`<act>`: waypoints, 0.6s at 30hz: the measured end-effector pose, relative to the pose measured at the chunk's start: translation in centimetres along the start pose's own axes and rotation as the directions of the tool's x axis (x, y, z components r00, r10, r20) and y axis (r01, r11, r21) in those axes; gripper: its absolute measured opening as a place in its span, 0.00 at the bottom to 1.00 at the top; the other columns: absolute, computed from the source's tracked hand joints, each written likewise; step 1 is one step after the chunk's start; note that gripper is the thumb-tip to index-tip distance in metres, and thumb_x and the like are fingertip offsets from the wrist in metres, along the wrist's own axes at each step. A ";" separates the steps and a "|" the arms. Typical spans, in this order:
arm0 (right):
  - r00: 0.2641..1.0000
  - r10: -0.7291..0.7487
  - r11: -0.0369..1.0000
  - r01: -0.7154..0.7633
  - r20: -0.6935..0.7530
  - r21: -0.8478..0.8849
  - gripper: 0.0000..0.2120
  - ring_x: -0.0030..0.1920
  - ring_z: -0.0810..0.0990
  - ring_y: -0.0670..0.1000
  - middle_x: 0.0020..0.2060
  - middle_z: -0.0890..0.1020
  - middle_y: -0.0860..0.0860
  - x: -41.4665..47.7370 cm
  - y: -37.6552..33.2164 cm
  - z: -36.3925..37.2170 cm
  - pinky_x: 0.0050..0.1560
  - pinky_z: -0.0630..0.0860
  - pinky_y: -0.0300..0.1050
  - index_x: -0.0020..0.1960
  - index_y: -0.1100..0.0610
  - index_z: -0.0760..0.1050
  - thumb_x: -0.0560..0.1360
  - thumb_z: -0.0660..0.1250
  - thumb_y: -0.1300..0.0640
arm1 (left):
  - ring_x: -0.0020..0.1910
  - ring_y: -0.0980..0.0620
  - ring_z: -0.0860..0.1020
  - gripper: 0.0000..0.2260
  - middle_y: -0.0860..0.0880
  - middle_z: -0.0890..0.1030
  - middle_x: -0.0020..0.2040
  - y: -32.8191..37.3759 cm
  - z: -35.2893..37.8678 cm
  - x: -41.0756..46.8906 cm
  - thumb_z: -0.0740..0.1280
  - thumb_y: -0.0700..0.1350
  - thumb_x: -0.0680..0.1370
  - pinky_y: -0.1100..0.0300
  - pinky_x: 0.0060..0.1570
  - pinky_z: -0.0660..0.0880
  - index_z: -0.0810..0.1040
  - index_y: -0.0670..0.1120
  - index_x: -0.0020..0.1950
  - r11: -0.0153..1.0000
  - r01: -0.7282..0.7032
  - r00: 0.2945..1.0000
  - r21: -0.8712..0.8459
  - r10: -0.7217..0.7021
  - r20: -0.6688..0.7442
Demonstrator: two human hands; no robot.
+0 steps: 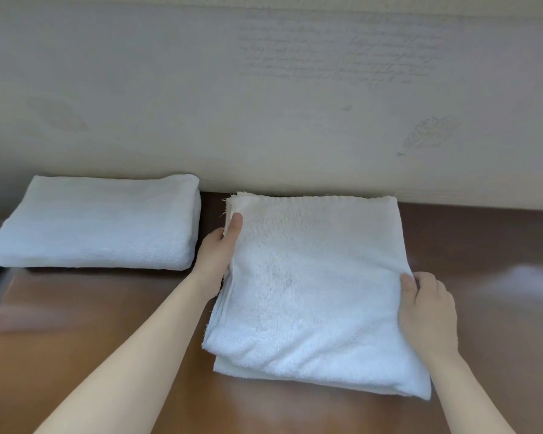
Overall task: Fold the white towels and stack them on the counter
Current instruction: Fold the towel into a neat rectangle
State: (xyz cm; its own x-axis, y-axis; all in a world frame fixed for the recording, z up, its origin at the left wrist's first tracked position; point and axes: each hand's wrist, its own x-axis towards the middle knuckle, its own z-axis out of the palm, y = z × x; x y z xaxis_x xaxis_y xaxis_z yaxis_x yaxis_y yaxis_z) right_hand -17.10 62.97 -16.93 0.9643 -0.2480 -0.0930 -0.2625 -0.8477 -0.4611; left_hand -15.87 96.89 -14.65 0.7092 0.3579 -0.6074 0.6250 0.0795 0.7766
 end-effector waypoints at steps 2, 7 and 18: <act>1.000 0.009 0.998 -0.008 -0.007 0.063 0.28 0.58 0.71 0.63 0.60 0.75 0.61 -0.8 -0.9 -0.4 0.59 0.68 0.59 0.67 0.59 0.69 0.79 0.50 0.41 | 0.39 0.52 0.69 0.31 0.50 0.70 0.38 -0.9 -0.6 -1.5 0.63 0.76 0.69 0.60 0.41 0.65 0.69 0.47 0.43 0.999 0.011 0.999 0.034 -0.013 0.045; 0.982 -0.152 0.975 0.168 0.113 -0.148 0.28 0.74 0.63 0.60 0.78 0.59 0.56 -3.7 -2.0 0.4 0.70 0.64 0.59 0.79 0.44 0.54 0.80 0.51 0.40 | 0.35 0.66 0.78 0.15 0.63 0.80 0.34 -2.5 -1.7 -4.9 0.70 0.64 0.72 0.73 0.34 0.69 0.77 0.53 0.41 0.945 -0.211 0.975 0.251 0.222 -0.018; 0.951 -0.070 0.995 0.046 0.301 0.086 0.24 0.80 0.42 0.54 0.79 0.44 0.37 -3.1 -0.8 -0.4 0.70 0.60 0.64 0.78 0.33 0.45 0.83 0.45 0.41 | 0.50 0.59 0.83 0.15 0.60 0.85 0.50 -5.2 -3.0 -8.4 0.76 0.60 0.71 0.52 0.55 0.80 0.81 0.59 0.55 0.960 -0.145 0.985 0.239 0.117 0.131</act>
State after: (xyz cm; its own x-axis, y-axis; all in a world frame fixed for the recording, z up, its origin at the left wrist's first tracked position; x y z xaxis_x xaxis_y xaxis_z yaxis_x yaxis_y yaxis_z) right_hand -19.86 64.24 -15.87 0.9460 -0.0353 -0.3221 -0.2138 -0.8149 -0.5387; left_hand -26.03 96.29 -13.07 0.8138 0.2399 -0.5293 0.5748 -0.1980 0.7940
